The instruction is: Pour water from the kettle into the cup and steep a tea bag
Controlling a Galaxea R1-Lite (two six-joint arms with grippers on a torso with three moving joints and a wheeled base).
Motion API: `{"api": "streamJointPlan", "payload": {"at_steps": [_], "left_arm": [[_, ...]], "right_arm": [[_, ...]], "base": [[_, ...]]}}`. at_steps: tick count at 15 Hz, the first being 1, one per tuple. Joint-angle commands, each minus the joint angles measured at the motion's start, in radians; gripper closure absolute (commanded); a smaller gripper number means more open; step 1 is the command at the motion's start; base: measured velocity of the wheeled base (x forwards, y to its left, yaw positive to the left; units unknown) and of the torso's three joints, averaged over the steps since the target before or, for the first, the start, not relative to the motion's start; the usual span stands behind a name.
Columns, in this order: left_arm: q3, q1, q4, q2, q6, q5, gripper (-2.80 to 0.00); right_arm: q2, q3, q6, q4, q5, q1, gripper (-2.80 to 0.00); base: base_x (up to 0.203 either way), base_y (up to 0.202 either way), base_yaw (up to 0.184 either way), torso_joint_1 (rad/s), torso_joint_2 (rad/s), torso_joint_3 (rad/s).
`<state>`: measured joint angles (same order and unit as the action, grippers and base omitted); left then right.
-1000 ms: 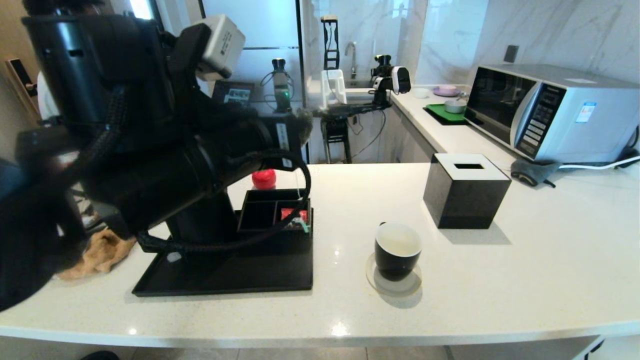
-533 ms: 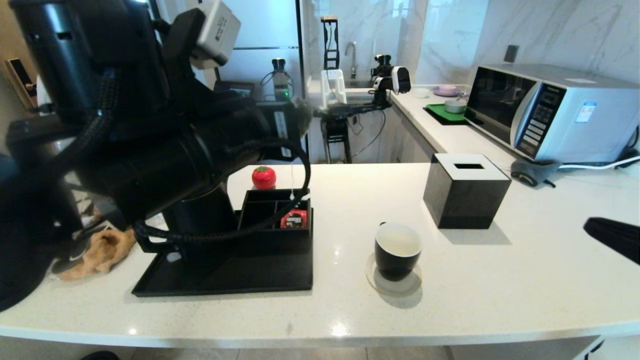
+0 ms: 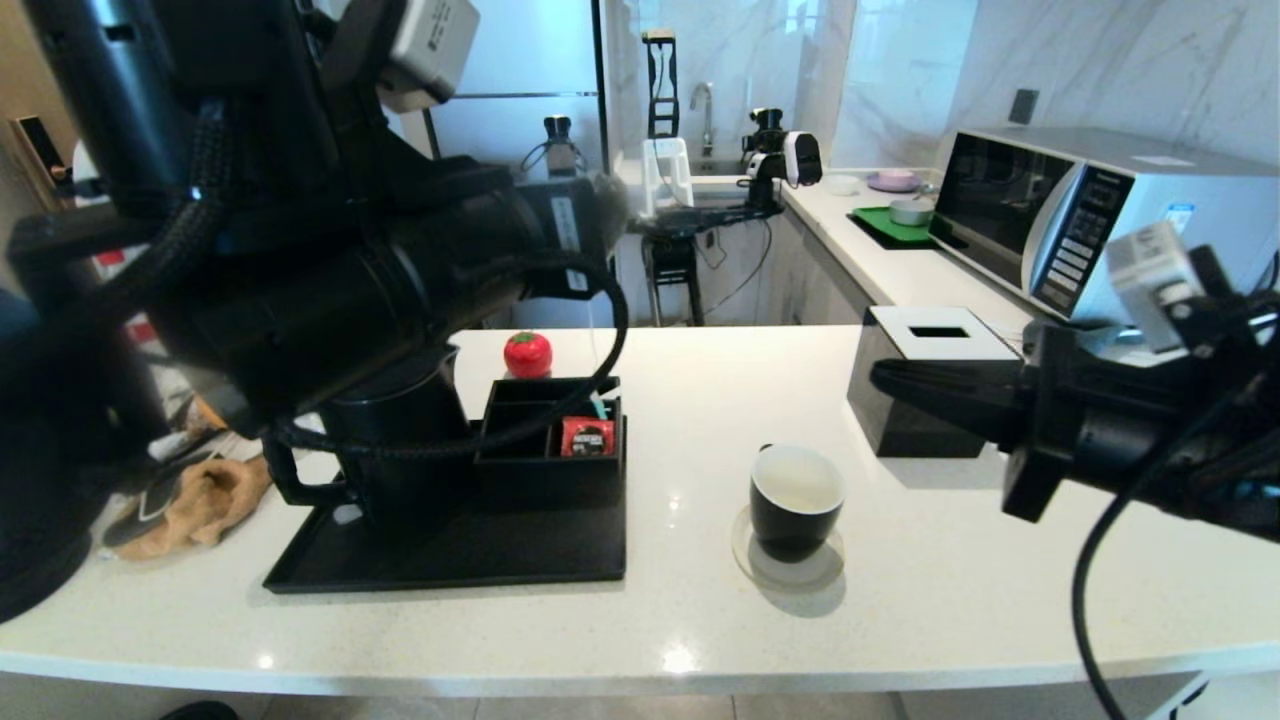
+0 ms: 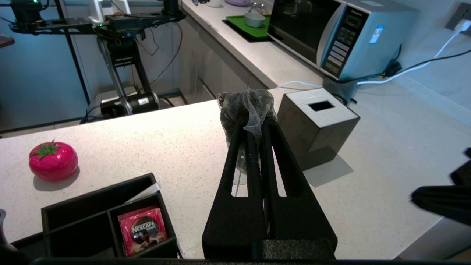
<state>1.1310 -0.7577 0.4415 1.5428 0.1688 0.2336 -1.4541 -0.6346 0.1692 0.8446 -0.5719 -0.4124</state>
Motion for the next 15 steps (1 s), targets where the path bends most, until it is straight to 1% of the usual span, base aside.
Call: {"api": "streamJointPlan", "payload": {"at_steps": [1, 2, 3, 5, 10, 15], "left_arm": [[0.003, -0.003, 0.003, 0.005, 0.001, 0.001, 0.0], [0.003, -0.003, 0.003, 0.005, 0.001, 0.003, 0.0], [0.001, -0.003, 0.003, 0.005, 0.001, 0.003, 0.0], [0.0, -0.003, 0.003, 0.008, 0.001, 0.003, 0.0], [0.002, -0.002, 0.003, 0.026, 0.003, 0.003, 0.0], [0.003, -0.002, 0.005, 0.028, 0.0, 0.004, 0.0]], "right_arm": [[-0.13, -0.054, 0.001, 0.021, -0.002, -0.064, 0.0], [-0.165, -0.09, 0.001, 0.035, -0.001, -0.086, 0.0], [-0.198, -0.119, 0.0, 0.059, -0.001, -0.107, -2.8], [-0.247, -0.152, -0.008, 0.107, -0.002, -0.128, -2.8], [-0.305, -0.175, -0.012, 0.189, -0.011, -0.151, -2.8], [-0.356, -0.212, -0.012, 0.2, -0.019, -0.218, -2.8]], "base": [[0.0, 0.0, 0.0, 0.0, 0.0, 0.0], [0.0, 0.0, 0.0, 0.0, 0.0, 0.0], [0.0, 0.0, 0.0, 0.0, 0.0, 0.0], [0.0, 0.0, 0.0, 0.0, 0.0, 0.0], [0.0, 0.0, 0.0, 0.0, 0.0, 0.0], [0.0, 0.0, 0.0, 0.0, 0.0, 0.0]]}}
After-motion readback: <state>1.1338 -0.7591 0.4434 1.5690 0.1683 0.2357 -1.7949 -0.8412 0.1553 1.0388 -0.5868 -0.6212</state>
